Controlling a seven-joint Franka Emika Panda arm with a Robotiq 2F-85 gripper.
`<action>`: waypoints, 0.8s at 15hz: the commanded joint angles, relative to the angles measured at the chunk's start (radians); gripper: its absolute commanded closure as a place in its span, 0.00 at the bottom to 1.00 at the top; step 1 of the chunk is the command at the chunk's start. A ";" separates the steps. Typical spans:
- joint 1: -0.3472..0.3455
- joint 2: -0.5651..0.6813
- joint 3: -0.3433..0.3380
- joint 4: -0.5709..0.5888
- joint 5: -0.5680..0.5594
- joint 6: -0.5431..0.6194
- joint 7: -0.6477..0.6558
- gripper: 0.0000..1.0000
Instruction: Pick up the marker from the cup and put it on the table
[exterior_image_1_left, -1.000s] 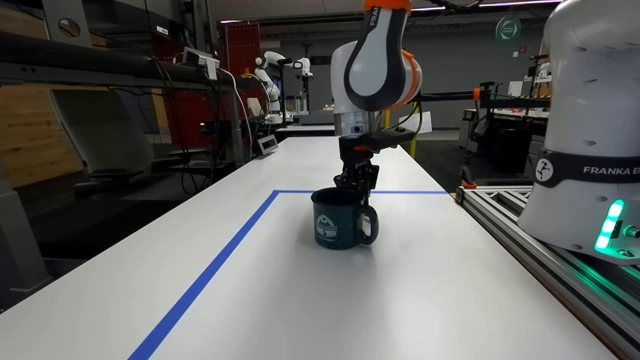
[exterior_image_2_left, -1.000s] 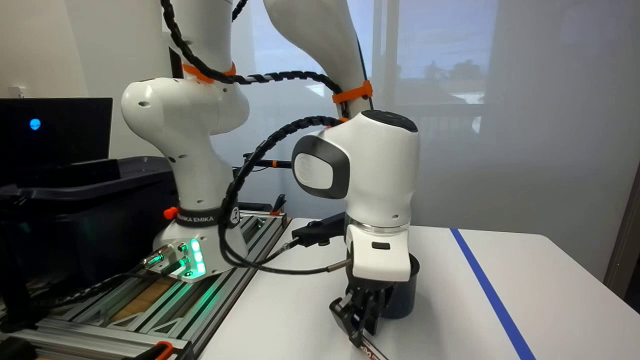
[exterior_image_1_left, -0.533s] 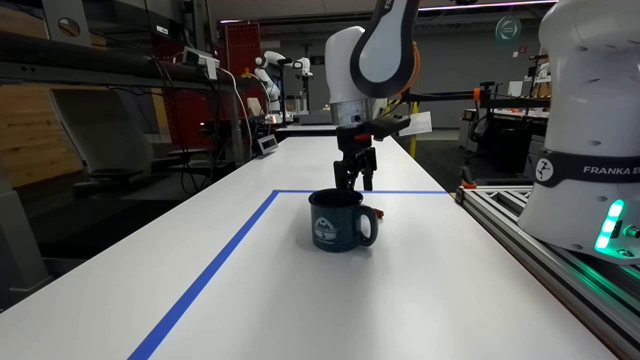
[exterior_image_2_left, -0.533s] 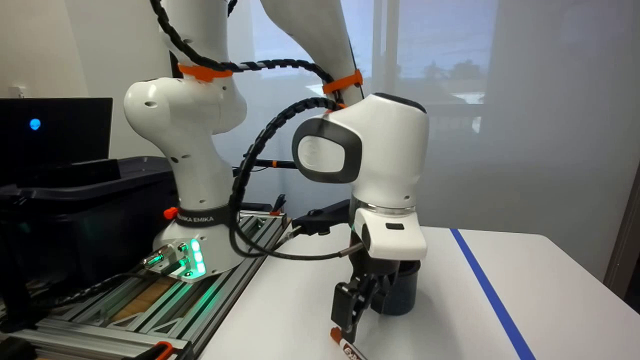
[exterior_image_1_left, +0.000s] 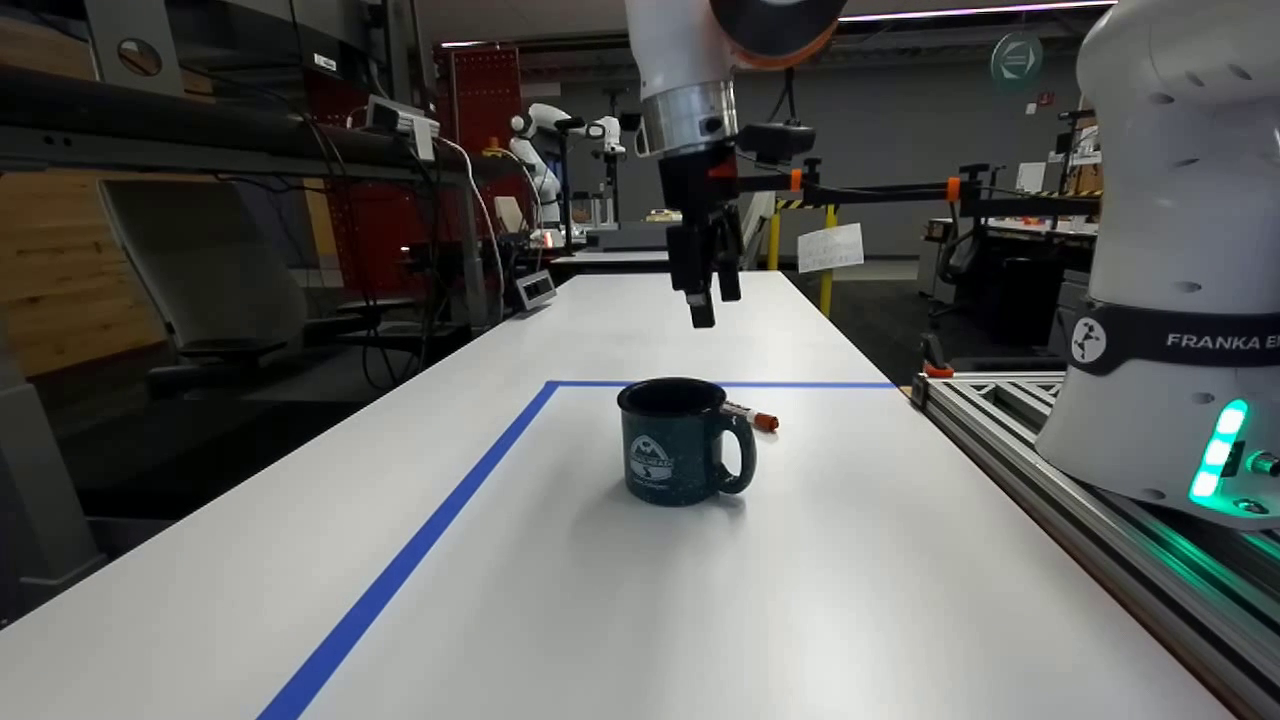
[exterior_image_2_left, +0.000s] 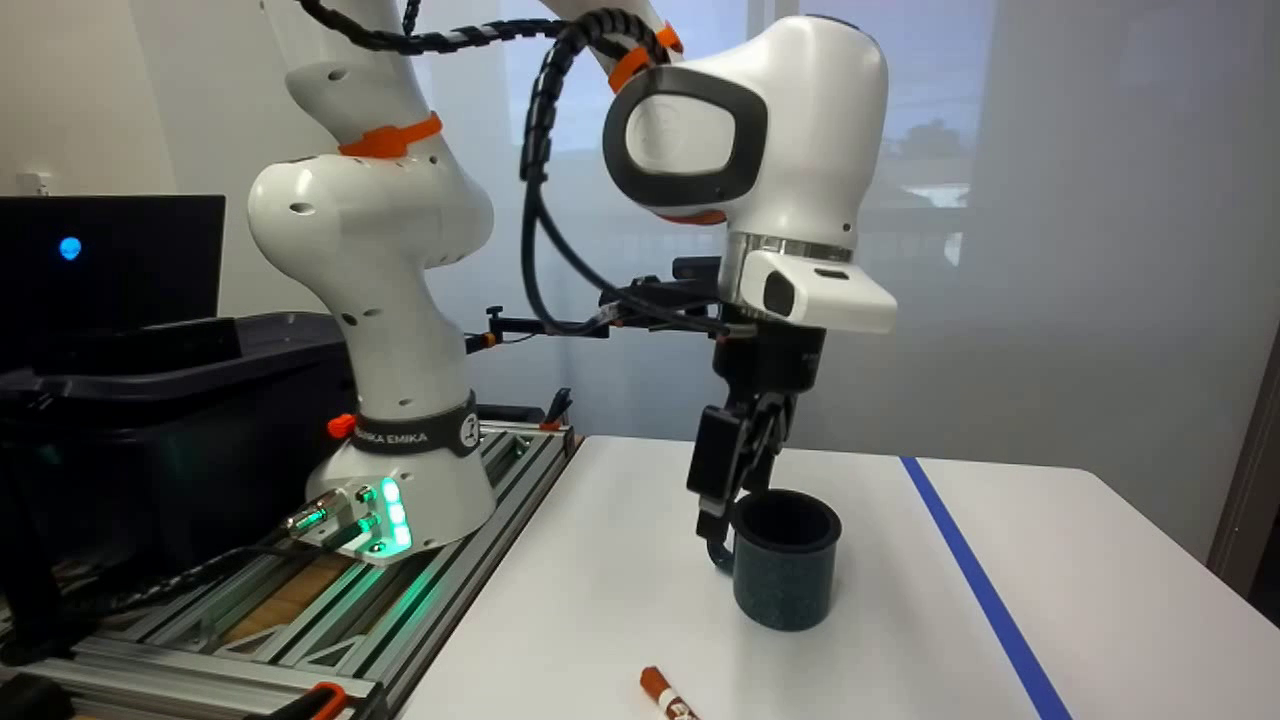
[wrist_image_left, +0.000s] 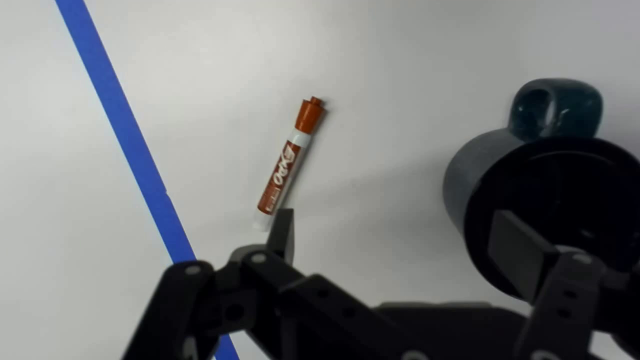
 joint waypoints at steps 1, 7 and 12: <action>0.017 -0.077 0.090 0.019 -0.003 -0.045 -0.041 0.00; 0.092 -0.151 0.135 0.017 0.172 0.016 -0.120 0.00; 0.077 -0.132 0.146 0.029 0.215 -0.001 -0.107 0.00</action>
